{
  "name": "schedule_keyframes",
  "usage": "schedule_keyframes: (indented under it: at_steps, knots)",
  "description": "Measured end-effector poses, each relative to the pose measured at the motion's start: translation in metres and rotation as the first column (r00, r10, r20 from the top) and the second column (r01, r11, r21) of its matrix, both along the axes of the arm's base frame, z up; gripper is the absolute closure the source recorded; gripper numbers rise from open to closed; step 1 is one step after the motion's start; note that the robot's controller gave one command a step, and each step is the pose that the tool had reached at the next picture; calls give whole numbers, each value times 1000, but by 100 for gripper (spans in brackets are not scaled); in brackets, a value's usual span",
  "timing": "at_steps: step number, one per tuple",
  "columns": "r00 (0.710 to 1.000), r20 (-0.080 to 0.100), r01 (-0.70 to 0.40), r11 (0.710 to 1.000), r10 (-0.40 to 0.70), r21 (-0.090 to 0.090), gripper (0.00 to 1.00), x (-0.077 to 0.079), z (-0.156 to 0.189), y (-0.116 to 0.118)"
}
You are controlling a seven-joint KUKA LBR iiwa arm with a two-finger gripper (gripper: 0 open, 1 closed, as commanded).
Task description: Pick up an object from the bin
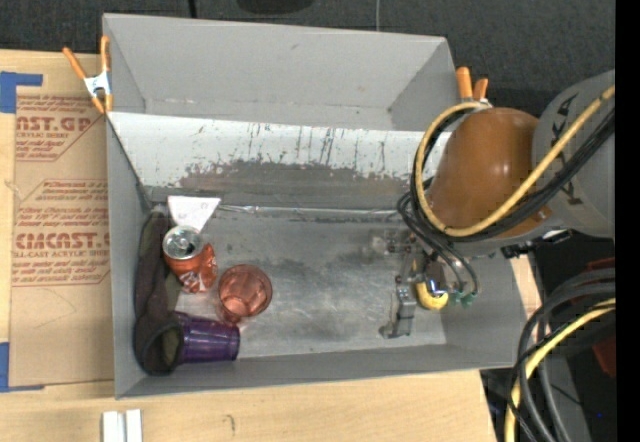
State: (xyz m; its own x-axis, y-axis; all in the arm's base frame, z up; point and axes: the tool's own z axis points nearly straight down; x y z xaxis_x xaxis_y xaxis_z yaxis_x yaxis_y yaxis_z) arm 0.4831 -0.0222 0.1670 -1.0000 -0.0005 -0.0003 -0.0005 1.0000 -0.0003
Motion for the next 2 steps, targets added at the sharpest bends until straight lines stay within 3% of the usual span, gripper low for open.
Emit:
schedule_keyframes:
  at_steps: [1,2]
  knots:
    - [997,0,-71,997,71,-1,0,24,0,37]
    - [998,-6,-64,998,64,1,0,18,51,61]
